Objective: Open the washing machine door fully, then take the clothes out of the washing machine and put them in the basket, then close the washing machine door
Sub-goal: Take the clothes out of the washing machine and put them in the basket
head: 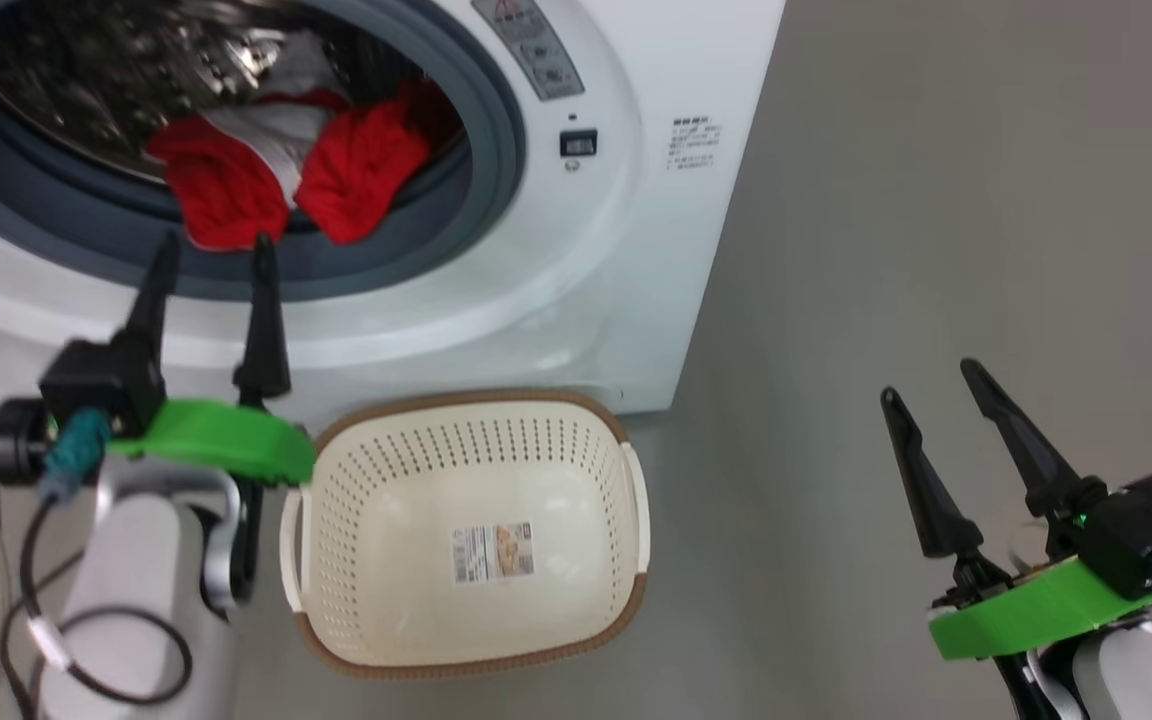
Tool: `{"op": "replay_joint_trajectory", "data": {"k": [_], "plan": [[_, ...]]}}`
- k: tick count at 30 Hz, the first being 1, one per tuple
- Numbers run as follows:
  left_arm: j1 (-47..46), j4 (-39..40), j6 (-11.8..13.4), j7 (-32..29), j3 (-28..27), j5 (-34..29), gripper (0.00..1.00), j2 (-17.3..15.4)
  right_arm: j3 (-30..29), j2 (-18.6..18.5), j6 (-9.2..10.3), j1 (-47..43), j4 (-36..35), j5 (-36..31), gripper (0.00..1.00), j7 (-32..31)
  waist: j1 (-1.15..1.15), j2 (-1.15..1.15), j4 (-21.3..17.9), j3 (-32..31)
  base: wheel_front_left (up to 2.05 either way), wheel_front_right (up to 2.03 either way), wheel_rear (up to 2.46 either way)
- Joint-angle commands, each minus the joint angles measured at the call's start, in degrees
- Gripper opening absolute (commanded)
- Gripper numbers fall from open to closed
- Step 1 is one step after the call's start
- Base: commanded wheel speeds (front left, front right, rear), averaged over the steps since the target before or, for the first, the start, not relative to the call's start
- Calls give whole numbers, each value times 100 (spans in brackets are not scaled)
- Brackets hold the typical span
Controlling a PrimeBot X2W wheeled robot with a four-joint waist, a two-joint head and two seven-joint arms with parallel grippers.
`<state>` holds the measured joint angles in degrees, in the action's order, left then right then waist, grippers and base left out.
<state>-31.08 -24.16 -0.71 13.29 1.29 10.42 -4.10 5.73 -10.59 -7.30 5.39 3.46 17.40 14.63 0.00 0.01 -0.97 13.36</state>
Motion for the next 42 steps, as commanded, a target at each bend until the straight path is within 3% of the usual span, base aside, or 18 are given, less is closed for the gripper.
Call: {"op": "replay_joint_trajectory", "data": {"k": [1, 12, 26, 42], "plan": [[-270, 31, 56, 54, -160, -87, 100, -207, 130, -102, -19, 176, -177, 1, 100, 37, 0, -1, -49, 307, 0, 0, 0], [-1617, -1120, 339, 87, -150, -338, 100, -545, 279, -65, -19, 494, -202, 97, 100, 37, 0, -1, -335, 1045, 0, 0, 0], [-3188, -2501, 756, -785, 66, -661, 100, -887, 469, -88, -19, 976, -206, 186, 100, 37, 0, -1, -642, 1903, 0, 0, 0], [-3901, -3447, 1179, -1623, 679, -1380, 100, -1485, 691, -25, -19, 1109, -152, 487, 100, 37, 0, -1, -885, 2174, 0, 0, 0]]}}
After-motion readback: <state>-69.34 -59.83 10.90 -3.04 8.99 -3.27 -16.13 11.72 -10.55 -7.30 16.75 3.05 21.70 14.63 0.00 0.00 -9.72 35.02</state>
